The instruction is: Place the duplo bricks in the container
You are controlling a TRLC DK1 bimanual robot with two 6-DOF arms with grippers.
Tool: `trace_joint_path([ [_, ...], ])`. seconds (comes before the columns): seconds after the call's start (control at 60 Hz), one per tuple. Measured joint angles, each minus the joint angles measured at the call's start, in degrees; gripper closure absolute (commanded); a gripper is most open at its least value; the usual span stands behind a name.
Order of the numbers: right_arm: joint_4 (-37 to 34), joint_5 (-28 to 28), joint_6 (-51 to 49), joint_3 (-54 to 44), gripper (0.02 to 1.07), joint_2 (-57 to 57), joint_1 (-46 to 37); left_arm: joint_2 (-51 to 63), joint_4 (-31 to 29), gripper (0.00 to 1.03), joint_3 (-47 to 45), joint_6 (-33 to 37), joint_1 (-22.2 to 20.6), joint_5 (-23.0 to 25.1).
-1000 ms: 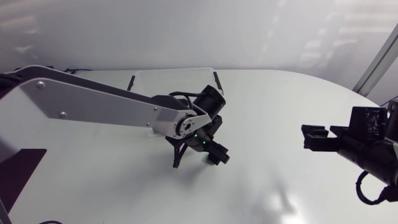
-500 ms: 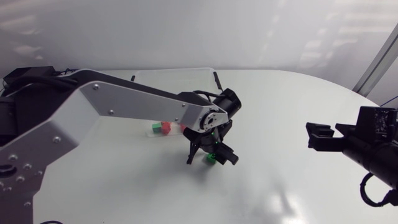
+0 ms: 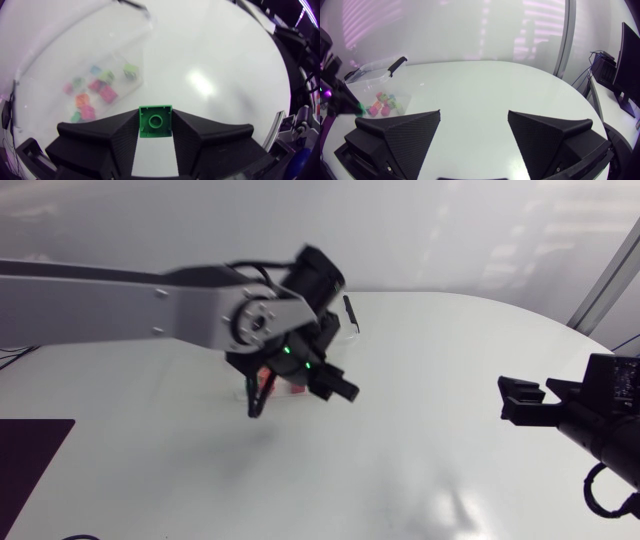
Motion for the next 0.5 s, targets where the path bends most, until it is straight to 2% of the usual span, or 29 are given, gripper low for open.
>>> trace_joint_path([
  [0.183, -1.3, 0.0, 0.0, 0.0, 0.09, -1.2, 0.0, -12.3, 5.8, 0.85, -0.6, 1.7, 5.2, -4.1],
  [0.283, -1.5, 0.0, -0.4, 0.0, 0.09, -2.0, 0.0, -13.9, 12.6, 0.83, -2.3, 4.0, 8.4, -7.0],
  [0.367, -1.7, 0.0, -0.9, 0.0, 0.09, -2.3, 0.0, -12.9, 15.4, 0.8, -3.1, 5.3, 11.2, -7.8],
  [0.4, -1.7, 0.0, -1.1, 0.0, 0.09, -2.3, 0.0, -12.2, 16.7, 0.75, -3.4, 5.7, 12.2, -8.3],
  [0.433, -1.7, 0.0, -1.2, 0.0, 0.09, -2.4, 0.0, -11.2, 18.4, 0.64, -3.8, 6.3, 13.3, -9.0],
  [0.5, -1.8, 0.0, -1.4, 0.0, 0.09, -2.5, 0.0, -9.4, 20.4, 0.34, -4.3, 6.7, 14.8, -9.9],
])
